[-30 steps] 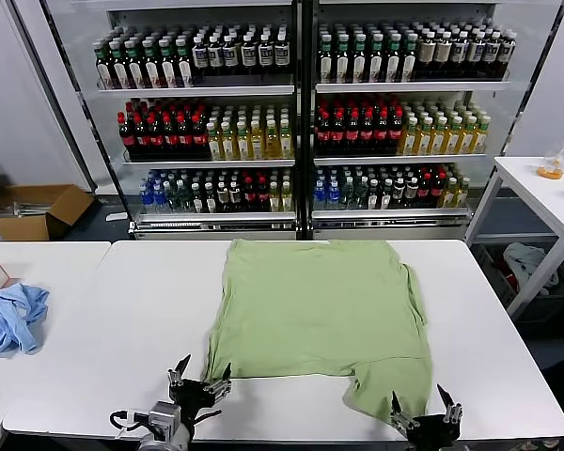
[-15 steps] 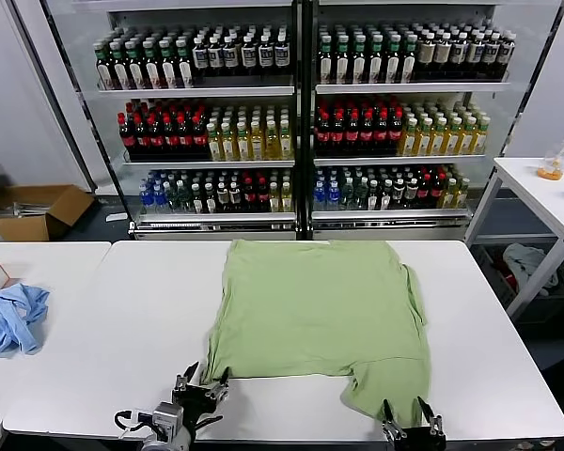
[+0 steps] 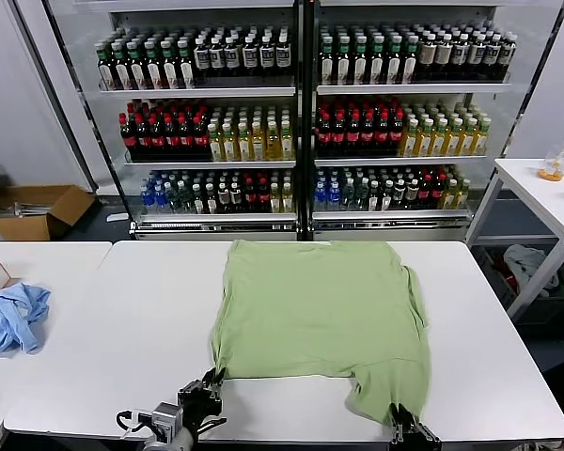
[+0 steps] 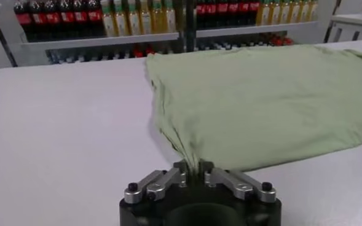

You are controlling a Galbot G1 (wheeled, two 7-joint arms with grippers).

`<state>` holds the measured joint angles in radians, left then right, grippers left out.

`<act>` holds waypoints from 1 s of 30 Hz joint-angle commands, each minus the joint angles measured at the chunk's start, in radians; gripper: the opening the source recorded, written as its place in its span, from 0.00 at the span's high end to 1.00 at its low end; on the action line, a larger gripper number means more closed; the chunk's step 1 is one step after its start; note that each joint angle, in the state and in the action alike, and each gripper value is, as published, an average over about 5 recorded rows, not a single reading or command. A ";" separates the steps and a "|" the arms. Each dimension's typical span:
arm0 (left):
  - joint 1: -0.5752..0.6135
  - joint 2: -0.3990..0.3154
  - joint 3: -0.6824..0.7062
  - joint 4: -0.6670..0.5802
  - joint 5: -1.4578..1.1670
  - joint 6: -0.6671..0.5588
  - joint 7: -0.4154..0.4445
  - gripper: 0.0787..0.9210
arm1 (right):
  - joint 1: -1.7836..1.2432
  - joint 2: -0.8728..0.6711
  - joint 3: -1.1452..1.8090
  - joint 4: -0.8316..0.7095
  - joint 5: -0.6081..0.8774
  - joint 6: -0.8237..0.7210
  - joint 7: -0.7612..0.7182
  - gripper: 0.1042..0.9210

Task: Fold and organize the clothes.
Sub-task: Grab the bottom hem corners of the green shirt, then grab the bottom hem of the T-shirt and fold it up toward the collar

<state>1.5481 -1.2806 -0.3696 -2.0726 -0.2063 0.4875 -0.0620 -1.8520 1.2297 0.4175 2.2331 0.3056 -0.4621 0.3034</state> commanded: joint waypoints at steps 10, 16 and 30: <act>0.030 0.015 -0.045 -0.108 -0.142 -0.053 0.002 0.93 | -0.030 -0.040 0.090 0.188 0.010 0.100 -0.040 1.00; 0.046 0.028 -0.085 -0.168 -0.189 -0.059 0.000 0.94 | 0.024 -0.095 0.185 0.228 0.071 0.101 -0.043 1.00; 0.000 0.072 -0.094 -0.136 -0.232 -0.066 0.000 0.94 | 0.139 -0.190 0.155 0.117 0.091 0.025 -0.029 1.00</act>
<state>1.5668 -1.2182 -0.4560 -2.2155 -0.4095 0.4250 -0.0625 -1.7423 1.0809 0.5709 2.3697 0.3992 -0.4124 0.2718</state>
